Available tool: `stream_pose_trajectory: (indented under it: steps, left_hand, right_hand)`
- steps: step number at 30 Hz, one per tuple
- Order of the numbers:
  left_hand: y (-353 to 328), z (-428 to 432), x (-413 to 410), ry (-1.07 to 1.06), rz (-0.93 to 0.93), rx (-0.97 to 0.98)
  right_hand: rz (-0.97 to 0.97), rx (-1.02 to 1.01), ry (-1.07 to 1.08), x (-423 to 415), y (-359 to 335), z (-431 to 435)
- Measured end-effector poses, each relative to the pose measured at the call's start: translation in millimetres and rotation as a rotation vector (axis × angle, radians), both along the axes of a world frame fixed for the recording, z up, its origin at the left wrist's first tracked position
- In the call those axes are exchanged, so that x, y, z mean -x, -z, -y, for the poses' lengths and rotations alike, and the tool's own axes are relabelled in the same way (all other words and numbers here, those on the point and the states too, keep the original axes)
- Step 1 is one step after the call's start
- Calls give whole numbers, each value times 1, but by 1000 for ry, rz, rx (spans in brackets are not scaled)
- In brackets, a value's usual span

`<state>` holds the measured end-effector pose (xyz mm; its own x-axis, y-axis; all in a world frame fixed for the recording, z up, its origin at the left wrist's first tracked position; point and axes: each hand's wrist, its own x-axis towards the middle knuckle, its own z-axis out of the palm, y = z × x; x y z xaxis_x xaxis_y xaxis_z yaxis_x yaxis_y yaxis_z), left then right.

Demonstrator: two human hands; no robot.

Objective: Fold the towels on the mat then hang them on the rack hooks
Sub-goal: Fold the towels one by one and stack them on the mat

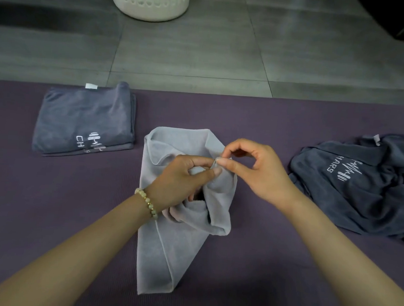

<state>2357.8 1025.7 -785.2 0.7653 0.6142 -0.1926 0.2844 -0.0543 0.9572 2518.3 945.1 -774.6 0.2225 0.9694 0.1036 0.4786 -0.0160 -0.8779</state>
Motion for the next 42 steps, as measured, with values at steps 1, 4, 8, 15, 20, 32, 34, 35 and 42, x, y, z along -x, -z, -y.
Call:
stream_pose_trajectory:
  steps: [1, 4, 8, 15, 20, 32, 34, 35, 42]
  left_hand:
    - [-2, 0, 0, 7, -3, 2]
    - [-10, -1, 0, 10, -3, 17]
    - [-37, -4, 1, 47, -39, -12]
    - [-126, -5, 14, 58, -12, -49]
    - [-198, -2, 51, -206, -22, -229]
    - [-328, 10, 163, -811, 376, -303]
    - [-335, 14, 173, -809, 284, -451]
    - [-340, 17, 176, -795, 257, -490]
    - [-370, 31, 194, -499, 19, -597]
  right_hand:
    - [-9, -6, 4, 0, -1, 0]
    - [-13, -1, -5, -2, -7, 3]
    - [35, 18, -19, -1, -29, 6]
    - [157, -14, -51, 6, -120, 9]
    - [201, -58, 51, 8, -186, 40]
    - [-208, -389, 662, -21, -298, 150]
    - [-157, -376, 685, -21, -311, 161]
    - [-117, -356, 683, -19, -317, 164]
    - [-202, -104, 638, 2, -350, 178]
